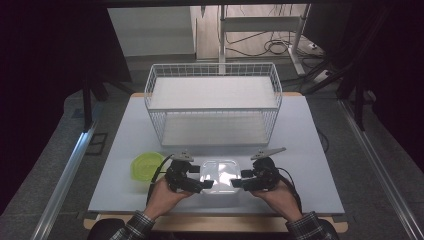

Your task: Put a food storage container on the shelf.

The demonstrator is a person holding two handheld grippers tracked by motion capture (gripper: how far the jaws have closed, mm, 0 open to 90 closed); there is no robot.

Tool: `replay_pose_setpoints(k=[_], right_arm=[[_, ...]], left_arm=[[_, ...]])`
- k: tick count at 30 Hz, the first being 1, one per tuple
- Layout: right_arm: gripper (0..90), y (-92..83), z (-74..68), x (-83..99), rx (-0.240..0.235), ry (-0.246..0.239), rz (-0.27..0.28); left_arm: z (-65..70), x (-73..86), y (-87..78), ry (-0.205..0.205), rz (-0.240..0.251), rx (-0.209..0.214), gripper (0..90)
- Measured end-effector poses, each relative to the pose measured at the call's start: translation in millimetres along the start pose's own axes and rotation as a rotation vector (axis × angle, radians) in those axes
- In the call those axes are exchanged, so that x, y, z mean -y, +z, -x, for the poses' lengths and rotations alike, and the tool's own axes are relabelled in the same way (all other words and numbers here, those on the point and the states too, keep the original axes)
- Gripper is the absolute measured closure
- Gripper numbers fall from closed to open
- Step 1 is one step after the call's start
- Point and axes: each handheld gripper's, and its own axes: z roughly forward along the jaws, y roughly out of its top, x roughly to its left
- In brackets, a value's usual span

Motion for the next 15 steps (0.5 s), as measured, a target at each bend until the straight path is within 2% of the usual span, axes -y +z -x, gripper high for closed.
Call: replay_pose_setpoints(k=[2, 5, 8, 15], right_arm=[[50.1, -2.7, 0.2, 0.3, 0.001, 0.009, 0.006], [58.4, -6.2, 3.0, 1.2, -0.016, 0.049, 0.021], [60.9, -8.3, 3.5, 1.6, -0.023, 0.068, 0.021], [65.5, -10.8, -1.1, 2.3, -0.015, 0.089, 0.04]], left_arm=[[0.6, 0.2, -4.5, -0.01, 0.007, -0.007, 26.0], [-1.4, 3.5, -13.1, -0.037, 0.026, 0.007, 38.6], [0.7, 8.8, -22.2, -0.05, 0.029, 0.02, 53.6], [8.0, 11.9, -26.0, -0.104, 0.021, 0.006, 58.2]])
